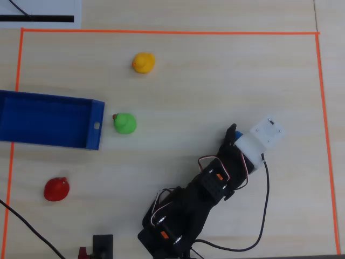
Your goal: Grasp blue duck and put it into box.
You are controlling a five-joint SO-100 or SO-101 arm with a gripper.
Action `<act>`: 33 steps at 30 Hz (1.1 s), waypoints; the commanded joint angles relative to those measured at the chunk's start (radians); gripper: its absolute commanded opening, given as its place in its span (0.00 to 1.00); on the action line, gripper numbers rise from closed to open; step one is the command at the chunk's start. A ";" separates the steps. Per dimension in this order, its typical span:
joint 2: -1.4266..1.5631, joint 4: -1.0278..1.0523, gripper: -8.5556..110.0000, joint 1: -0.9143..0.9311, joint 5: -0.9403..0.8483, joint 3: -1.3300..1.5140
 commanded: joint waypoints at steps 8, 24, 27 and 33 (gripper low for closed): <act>-0.014 -0.051 0.36 -0.060 0.081 0.023; -0.074 -0.072 0.07 -0.044 0.152 0.025; -0.043 0.118 0.07 -0.064 0.255 -0.109; 0.051 0.776 0.07 -0.380 0.512 -0.503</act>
